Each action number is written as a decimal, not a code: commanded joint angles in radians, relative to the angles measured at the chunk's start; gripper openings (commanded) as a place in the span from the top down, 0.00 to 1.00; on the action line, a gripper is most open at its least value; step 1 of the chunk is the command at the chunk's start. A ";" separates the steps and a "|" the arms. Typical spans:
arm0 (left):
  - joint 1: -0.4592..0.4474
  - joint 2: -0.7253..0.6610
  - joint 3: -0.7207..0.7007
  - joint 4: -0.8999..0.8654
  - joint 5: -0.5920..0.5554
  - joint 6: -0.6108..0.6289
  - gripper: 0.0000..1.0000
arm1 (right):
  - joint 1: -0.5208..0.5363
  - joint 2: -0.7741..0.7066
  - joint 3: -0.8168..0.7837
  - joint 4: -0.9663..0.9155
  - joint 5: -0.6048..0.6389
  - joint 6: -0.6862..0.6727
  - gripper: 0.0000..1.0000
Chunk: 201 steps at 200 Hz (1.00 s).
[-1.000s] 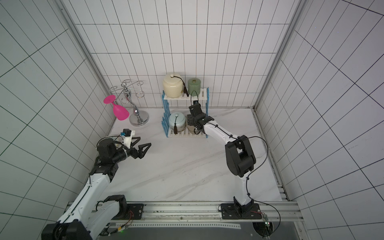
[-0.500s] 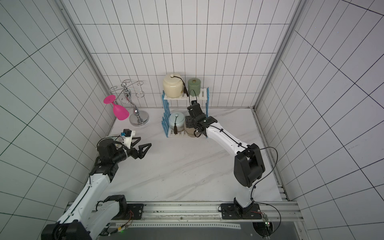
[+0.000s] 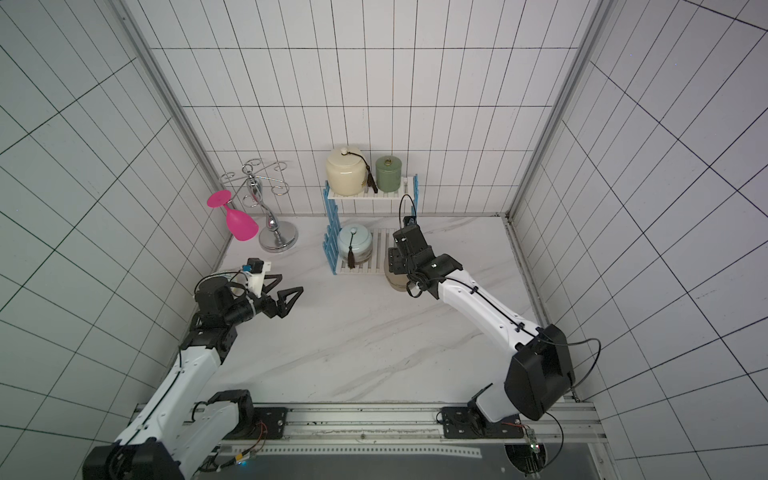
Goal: Remove the tea canisters from the shelf
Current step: Pick up the tea canister from the shelf, then place the tea canister at the center of the board.
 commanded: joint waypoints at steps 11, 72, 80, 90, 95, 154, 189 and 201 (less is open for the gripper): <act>0.003 0.005 -0.007 0.003 0.014 0.002 0.01 | 0.007 -0.143 -0.092 0.045 0.091 0.057 0.48; 0.006 0.007 -0.007 0.003 0.023 0.000 0.01 | 0.005 -0.316 -0.264 -0.017 0.221 0.119 0.52; 0.008 0.006 -0.008 0.003 0.022 -0.001 0.01 | 0.004 -0.335 -0.283 -0.023 0.235 0.124 0.52; 0.006 0.007 -0.008 0.003 0.023 -0.001 0.01 | 0.001 -0.357 -0.305 -0.031 0.246 0.130 0.52; 0.007 0.008 -0.008 0.003 0.022 -0.001 0.01 | -0.001 -0.367 -0.314 -0.033 0.249 0.132 0.52; 0.006 0.011 -0.009 0.004 0.028 -0.001 0.01 | -0.049 -0.446 -0.422 -0.058 0.272 0.162 0.53; 0.006 0.013 -0.011 0.003 0.028 -0.001 0.01 | -0.109 -0.477 -0.471 -0.063 0.237 0.190 0.53; 0.007 0.013 -0.012 0.003 0.027 -0.001 0.01 | -0.126 -0.485 -0.482 -0.064 0.228 0.193 0.53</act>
